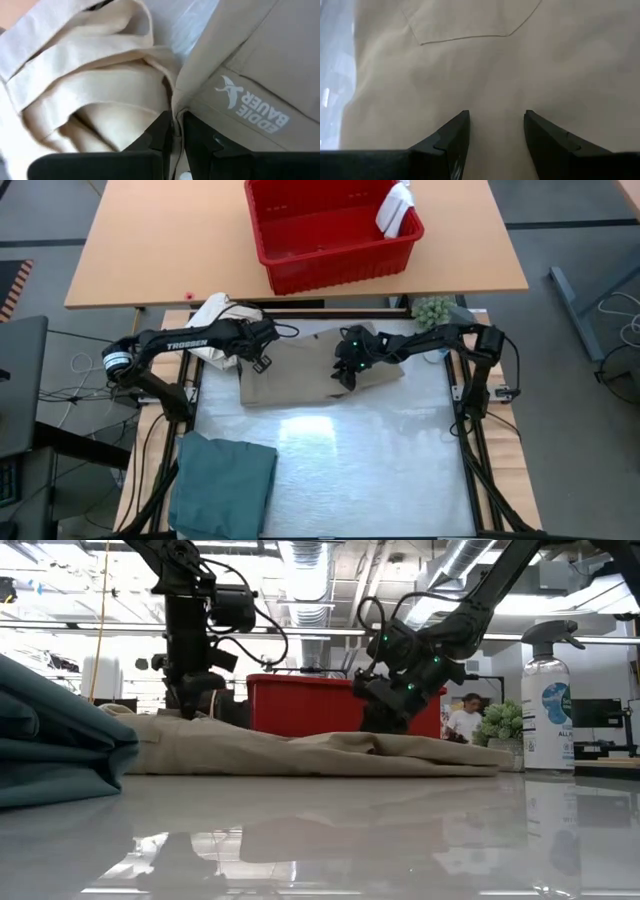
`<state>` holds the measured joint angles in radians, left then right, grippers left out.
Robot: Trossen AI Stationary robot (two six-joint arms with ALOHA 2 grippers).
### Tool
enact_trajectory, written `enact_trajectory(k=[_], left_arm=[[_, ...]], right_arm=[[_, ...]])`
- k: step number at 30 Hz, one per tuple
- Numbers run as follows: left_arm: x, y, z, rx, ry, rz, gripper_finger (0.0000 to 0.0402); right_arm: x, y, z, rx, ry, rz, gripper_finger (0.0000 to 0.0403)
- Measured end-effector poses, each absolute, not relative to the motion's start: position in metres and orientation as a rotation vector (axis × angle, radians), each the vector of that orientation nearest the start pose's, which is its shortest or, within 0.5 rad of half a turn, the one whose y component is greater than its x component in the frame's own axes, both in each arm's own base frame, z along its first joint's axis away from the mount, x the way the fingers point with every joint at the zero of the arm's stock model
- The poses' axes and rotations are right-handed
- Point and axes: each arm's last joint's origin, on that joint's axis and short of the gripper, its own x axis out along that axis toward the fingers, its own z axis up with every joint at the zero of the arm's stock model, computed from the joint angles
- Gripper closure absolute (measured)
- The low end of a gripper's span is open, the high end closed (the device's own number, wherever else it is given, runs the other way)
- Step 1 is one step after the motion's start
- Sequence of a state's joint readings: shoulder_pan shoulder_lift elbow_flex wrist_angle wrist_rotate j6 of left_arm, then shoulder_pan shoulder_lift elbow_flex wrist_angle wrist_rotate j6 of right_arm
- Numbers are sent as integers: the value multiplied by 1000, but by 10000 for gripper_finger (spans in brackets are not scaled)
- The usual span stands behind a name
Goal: Fold Laundry from Bin
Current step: Fold the brown shorts
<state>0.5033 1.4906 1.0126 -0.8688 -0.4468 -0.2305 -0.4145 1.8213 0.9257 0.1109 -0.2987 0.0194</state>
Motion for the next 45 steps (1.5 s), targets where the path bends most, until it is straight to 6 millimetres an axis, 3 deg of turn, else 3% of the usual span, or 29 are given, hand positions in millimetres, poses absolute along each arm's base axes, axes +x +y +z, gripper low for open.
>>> enact_trajectory(k=[10, 18, 25, 30, 39, 45], left_arm=[[218, 143, 215, -198, 1354, 961, 370], [203, 134, 235, -190, 1336, 951, 370], [210, 134, 230, -233, 1345, 710, 364], [214, 143, 229, -173, 1310, 702, 314], [190, 149, 226, -282, 1460, 816, 190], [184, 151, 241, -167, 1378, 1008, 163]], right_arm=[[326, -134, 138, 329, 739, -144, 193], [324, -134, 136, 372, 769, -158, 193], [323, -133, 135, 375, 777, -159, 193], [324, -133, 136, 376, 776, -158, 193], [324, -133, 135, 377, 779, -157, 193], [324, -133, 136, 377, 778, -157, 193]])
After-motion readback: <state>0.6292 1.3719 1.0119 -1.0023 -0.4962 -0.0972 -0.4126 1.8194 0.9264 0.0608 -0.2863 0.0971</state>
